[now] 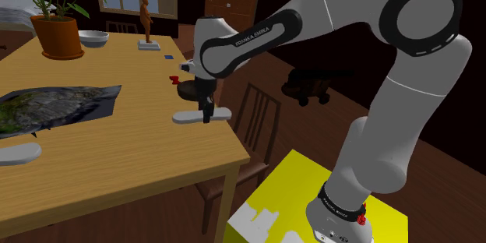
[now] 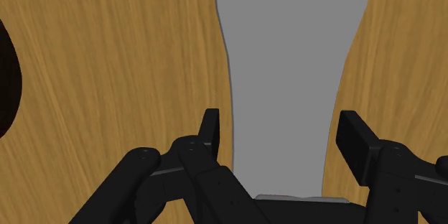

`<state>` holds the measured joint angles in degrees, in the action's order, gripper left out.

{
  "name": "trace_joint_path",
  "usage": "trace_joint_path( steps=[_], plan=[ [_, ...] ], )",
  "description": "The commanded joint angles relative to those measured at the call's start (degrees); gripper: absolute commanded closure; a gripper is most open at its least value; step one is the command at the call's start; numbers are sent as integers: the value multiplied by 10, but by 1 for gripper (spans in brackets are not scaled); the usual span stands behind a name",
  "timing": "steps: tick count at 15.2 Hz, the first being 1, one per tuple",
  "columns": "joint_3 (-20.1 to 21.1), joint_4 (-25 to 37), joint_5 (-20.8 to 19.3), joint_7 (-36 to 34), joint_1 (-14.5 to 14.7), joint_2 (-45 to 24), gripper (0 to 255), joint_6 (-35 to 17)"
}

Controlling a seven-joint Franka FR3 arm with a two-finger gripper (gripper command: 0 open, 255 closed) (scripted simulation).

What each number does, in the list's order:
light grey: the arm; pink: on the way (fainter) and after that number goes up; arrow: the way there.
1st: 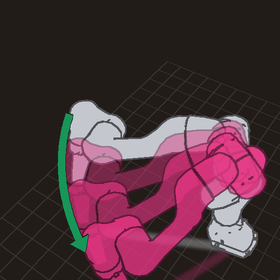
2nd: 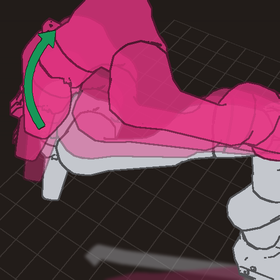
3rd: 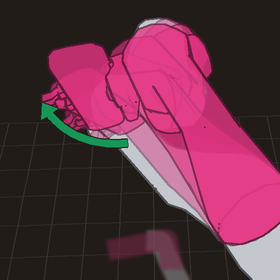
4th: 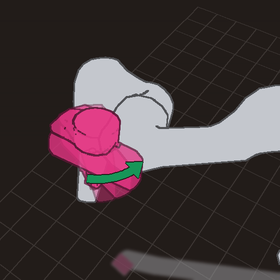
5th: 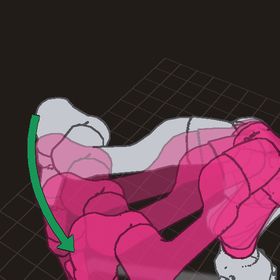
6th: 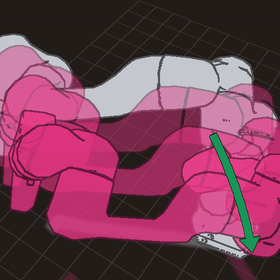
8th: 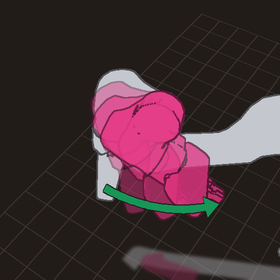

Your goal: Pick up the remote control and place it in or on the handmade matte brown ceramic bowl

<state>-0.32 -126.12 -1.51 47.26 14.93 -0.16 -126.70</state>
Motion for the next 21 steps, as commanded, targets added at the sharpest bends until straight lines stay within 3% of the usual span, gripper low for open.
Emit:
trace_joint_path(
  steps=[1,12,21],
  plan=[
    [0,7,0,1,0,10,255,17],
    [0,57,1,3,0,42,255,99],
    [-41,244,12,93,-45,-104,255,139]
  ],
)
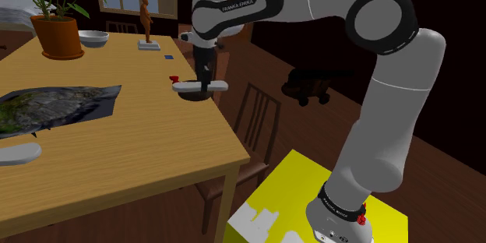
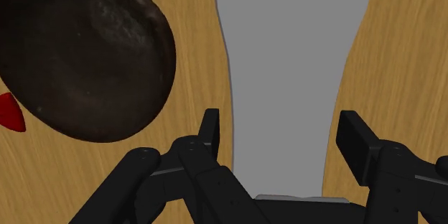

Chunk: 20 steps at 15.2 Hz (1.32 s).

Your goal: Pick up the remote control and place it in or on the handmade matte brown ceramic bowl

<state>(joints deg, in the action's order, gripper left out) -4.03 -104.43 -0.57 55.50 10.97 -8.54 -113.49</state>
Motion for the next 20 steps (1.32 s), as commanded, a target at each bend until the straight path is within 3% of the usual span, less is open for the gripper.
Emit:
trace_joint_path(
  steps=[1,8,12,20],
  plan=[
    [-7,52,5,20,-11,-38,255,13],
    [-22,270,24,79,-56,-185,255,84],
    [-25,461,36,105,-87,-303,255,157],
    [-24,393,36,105,-85,-299,255,93]
  ],
)
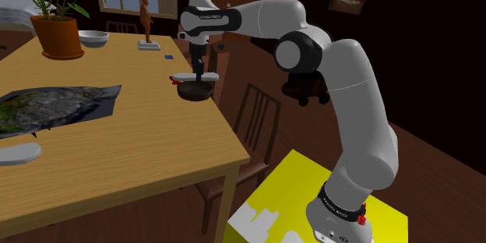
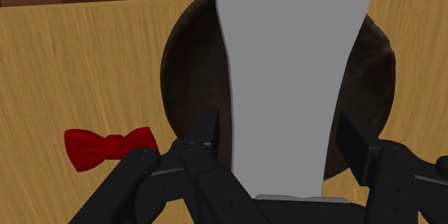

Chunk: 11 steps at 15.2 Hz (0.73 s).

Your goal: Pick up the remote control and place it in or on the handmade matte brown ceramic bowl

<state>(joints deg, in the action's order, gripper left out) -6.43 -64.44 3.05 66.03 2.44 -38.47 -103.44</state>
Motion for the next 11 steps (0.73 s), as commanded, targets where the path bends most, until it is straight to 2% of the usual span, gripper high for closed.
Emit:
trace_joint_path(
  steps=[1,6,11],
  plan=[
    [0,-14,0,0,1,-1,255,-15],
    [1,-45,1,0,2,-5,255,-50],
    [1,-46,1,0,2,-6,255,-52]
  ],
)
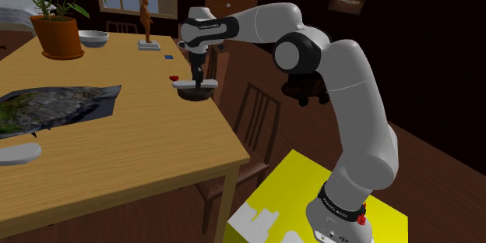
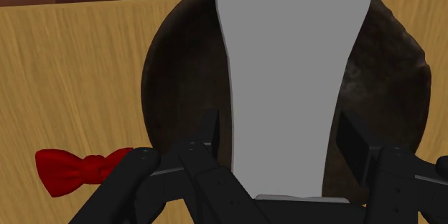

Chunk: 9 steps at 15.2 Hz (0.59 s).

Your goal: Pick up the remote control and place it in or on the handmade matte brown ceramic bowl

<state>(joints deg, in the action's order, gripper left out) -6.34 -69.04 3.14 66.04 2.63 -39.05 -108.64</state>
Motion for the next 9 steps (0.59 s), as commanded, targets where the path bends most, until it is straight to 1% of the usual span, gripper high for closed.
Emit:
trace_joint_path(
  steps=[1,3,4,9],
  plan=[
    [0,0,0,0,0,0,255,0],
    [0,0,0,0,0,0,255,0],
    [0,0,0,0,0,0,0,0],
    [0,0,0,0,0,0,0,0]
  ],
)
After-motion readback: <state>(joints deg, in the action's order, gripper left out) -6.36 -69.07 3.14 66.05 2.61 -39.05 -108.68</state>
